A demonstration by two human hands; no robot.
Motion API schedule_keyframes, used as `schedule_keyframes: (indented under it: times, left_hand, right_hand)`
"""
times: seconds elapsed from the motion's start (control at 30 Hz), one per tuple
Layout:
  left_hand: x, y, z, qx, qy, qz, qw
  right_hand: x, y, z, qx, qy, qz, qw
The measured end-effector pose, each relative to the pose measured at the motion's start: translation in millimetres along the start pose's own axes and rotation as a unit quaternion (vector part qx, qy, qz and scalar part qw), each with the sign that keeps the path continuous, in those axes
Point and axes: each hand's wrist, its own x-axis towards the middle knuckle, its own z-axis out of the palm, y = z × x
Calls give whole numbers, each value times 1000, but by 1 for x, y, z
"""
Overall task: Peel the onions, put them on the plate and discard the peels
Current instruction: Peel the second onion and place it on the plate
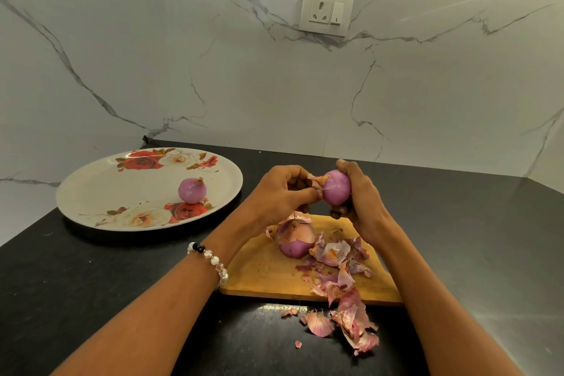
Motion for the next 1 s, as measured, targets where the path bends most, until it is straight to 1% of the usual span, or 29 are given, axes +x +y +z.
schedule_keyframes:
  times: [0.13,0.23,0.3,0.37,0.47,0.57,0.63,0.7,0.8,1.0]
  left_hand:
    - [2,0,-1,-36,21,-25,999]
    - [2,-1,0,-52,58,-40,996]
    - [3,-2,-3,-68,87,-38,993]
    - [4,-3,-6,-60,108,-23,992]
    - [6,-4,-8,-33,154,4,988]
    - [9,-6,-10,-27,181,5,983]
    - [9,-7,-11,-18,179,-1,984]
    - [8,-6,-12,-26,165,-6,986]
    - [7,-1,-11,-93,134,-16,987]
    - [8,3,-7,-228,79,-31,970]
  right_hand:
    - [3,2,0,-8,11,-18,1000]
    - [5,6,0,-60,-17,-41,997]
    - [6,8,1,-70,-32,-46,996]
    - [7,9,2,-71,-46,-49,995]
    - [6,9,1,-67,-83,-53,993]
    - [4,9,-1,-63,-140,-82,985]
    - [4,9,-1,-63,-149,-104,981]
    - [4,9,-1,-58,-140,-115,982]
    - [5,11,-2,-40,-127,-104,986]
    - [7,12,-2,30,-120,-63,990]
